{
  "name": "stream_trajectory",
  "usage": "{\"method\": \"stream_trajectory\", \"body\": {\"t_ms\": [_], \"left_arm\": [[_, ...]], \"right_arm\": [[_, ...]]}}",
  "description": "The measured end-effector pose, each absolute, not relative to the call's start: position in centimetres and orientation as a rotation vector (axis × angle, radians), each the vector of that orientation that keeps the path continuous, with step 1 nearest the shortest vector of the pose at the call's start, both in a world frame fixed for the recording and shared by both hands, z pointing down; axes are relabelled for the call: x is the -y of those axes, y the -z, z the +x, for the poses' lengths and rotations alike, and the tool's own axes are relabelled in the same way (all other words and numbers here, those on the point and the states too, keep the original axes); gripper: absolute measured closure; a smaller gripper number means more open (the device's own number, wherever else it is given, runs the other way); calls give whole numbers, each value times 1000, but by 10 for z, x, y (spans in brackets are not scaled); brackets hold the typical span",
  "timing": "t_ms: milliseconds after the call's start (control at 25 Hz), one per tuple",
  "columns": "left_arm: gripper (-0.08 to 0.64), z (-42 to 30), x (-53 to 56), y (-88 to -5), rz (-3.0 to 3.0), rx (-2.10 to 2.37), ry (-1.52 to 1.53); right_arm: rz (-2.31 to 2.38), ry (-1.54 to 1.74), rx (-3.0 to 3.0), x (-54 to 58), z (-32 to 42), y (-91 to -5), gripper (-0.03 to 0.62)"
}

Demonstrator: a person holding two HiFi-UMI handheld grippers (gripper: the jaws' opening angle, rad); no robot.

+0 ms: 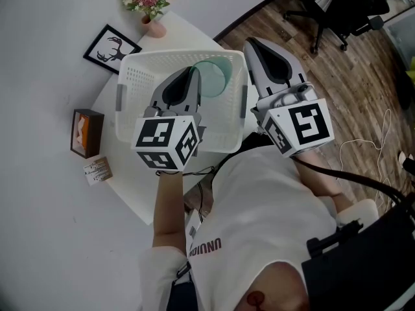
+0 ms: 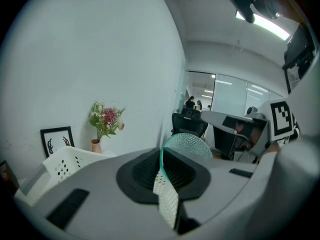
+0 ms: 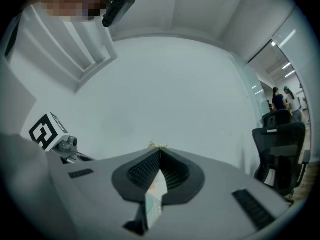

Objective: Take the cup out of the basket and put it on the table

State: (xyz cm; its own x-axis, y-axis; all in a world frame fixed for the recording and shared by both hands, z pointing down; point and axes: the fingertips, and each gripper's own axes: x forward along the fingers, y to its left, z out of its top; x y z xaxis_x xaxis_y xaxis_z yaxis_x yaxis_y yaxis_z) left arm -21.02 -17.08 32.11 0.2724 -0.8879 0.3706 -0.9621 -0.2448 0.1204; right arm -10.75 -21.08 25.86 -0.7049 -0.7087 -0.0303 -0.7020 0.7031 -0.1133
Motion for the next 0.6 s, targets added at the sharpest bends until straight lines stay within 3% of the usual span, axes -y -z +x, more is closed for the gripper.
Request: {"method": "stream_trajectory", "body": {"t_ms": [600], "left_arm": [[528, -211, 166, -310, 2244, 1708, -329]], "right_arm": [[-1182, 114, -2859, 209, -112, -259, 574]]}}
